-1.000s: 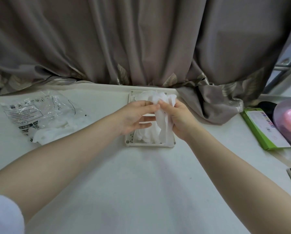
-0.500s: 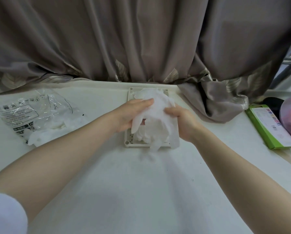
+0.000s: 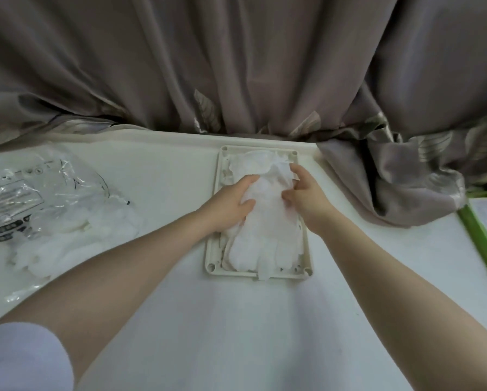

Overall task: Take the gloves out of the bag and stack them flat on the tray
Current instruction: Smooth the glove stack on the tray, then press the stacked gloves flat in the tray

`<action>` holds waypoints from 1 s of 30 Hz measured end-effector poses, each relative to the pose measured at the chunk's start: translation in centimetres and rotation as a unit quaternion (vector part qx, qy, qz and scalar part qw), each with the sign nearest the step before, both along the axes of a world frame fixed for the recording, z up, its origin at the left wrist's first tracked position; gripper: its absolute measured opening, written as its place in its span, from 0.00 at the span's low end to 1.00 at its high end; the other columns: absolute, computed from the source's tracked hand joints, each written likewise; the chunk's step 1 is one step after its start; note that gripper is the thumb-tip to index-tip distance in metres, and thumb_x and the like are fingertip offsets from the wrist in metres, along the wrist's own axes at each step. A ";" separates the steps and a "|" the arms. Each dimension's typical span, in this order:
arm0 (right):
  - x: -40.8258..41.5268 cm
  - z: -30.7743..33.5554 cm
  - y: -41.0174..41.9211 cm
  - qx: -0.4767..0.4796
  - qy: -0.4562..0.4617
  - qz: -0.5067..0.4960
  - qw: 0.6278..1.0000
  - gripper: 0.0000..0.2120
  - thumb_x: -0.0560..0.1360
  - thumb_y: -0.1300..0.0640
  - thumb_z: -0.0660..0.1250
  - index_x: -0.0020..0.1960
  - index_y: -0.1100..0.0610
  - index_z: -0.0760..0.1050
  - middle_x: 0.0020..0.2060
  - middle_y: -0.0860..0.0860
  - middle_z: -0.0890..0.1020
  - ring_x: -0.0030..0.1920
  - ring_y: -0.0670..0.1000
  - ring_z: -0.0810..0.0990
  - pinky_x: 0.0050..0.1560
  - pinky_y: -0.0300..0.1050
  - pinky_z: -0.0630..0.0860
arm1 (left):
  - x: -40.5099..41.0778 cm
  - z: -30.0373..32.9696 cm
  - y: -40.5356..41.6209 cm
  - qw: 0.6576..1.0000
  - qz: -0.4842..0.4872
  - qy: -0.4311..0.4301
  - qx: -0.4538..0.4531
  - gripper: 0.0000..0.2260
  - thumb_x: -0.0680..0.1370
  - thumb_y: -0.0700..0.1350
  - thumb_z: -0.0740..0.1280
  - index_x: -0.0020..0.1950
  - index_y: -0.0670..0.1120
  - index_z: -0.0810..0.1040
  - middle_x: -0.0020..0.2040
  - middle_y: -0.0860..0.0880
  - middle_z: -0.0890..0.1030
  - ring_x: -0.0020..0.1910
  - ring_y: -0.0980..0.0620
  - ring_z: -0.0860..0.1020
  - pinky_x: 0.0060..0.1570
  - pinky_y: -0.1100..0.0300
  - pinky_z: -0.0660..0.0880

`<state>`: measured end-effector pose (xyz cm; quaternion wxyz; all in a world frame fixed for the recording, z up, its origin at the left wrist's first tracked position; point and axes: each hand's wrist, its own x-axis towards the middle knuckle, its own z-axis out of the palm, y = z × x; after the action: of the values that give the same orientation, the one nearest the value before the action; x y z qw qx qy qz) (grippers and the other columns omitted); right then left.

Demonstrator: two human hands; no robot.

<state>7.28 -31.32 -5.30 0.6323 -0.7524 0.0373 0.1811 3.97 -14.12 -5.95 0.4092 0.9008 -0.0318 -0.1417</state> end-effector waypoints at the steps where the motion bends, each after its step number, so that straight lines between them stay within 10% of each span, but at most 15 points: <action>1: 0.7 -0.2 0.3 -0.016 -0.010 0.013 1.000 0.26 0.73 0.76 0.55 0.66 0.57 0.67 0.41 0.52 0.80 0.36 0.51 0.78 0.34 0.41 0.76 | 0.4 -0.2 0.1 0.999 -0.006 -0.029 0.013 0.26 0.79 0.42 0.61 0.75 0.52 0.56 0.67 0.43 0.72 0.57 0.45 0.76 0.55 0.59 0.71; 5: 2.9 -1.1 1.1 -0.062 -0.038 0.052 0.996 0.22 0.72 0.75 0.53 0.59 0.56 0.67 0.41 0.50 0.77 0.36 0.47 0.77 0.30 0.34 0.74 | 2.4 -1.2 0.2 0.994 -0.017 -0.104 0.000 0.34 0.77 0.39 0.63 0.76 0.57 0.47 0.71 0.46 0.64 0.65 0.49 0.70 0.58 0.60 0.69; 9: 3.1 -1.8 1.5 -0.089 -0.089 0.063 0.990 0.23 0.71 0.76 0.52 0.61 0.58 0.67 0.39 0.46 0.74 0.36 0.38 0.75 0.32 0.29 0.69 | 3.2 -2.9 0.3 0.993 -0.045 -0.101 0.041 0.25 0.78 0.34 0.56 0.73 0.53 0.64 0.76 0.49 0.57 0.73 0.51 0.62 0.66 0.64 0.61; 13: 3.6 -2.3 1.7 -0.193 -0.127 0.024 0.973 0.27 0.75 0.69 0.58 0.72 0.58 0.60 0.58 0.47 0.74 0.55 0.46 0.74 0.53 0.35 0.67 | 3.1 -2.8 0.0 0.986 -0.015 -0.097 0.136 0.29 0.79 0.42 0.59 0.78 0.46 0.50 0.78 0.50 0.45 0.73 0.48 0.60 0.67 0.58 0.60; 16: 1.8 -2.8 1.7 -0.310 -0.235 -0.025 0.921 0.32 0.75 0.62 0.64 0.75 0.64 0.55 0.73 0.61 0.61 0.73 0.60 0.60 0.73 0.49 0.58 | 2.5 -2.4 -0.2 0.968 0.007 -0.073 0.241 0.33 0.79 0.52 0.61 0.78 0.50 0.46 0.76 0.47 0.34 0.75 0.47 0.45 0.71 0.51 0.49; 19: -0.8 -3.4 1.7 -0.383 -0.366 0.183 0.828 0.36 0.74 0.51 0.67 0.75 0.63 0.56 0.75 0.62 0.56 0.75 0.61 0.55 0.75 0.56 0.52 | 2.4 -2.3 -0.2 0.953 -0.012 -0.135 0.271 0.26 0.78 0.51 0.61 0.75 0.53 0.57 0.76 0.46 0.33 0.75 0.44 0.42 0.71 0.48 0.45; 25: -1.7 -4.4 0.5 -0.546 -0.062 0.296 0.782 0.63 0.62 0.26 0.65 0.75 0.54 0.28 0.75 0.52 0.30 0.75 0.52 0.30 0.73 0.58 0.32 | 5.6 -2.6 -0.3 0.936 -0.040 -0.030 0.347 0.30 0.78 0.51 0.60 0.76 0.60 0.50 0.75 0.47 0.31 0.75 0.42 0.35 0.71 0.44 0.39; 30: -2.6 -2.2 0.6 -0.552 0.010 0.237 0.799 0.65 0.60 0.24 0.65 0.77 0.58 0.33 0.75 0.54 0.33 0.76 0.55 0.33 0.74 0.59 0.36 | 6.1 -0.2 0.6 0.989 0.044 -0.016 0.139 0.25 0.77 0.52 0.63 0.73 0.59 0.62 0.78 0.48 0.46 0.75 0.46 0.46 0.72 0.52 0.49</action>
<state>4.70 -30.76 -7.52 0.0465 -0.9575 -0.0427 0.2814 10.02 -13.48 -6.14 0.2848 0.9517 0.0218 -0.1124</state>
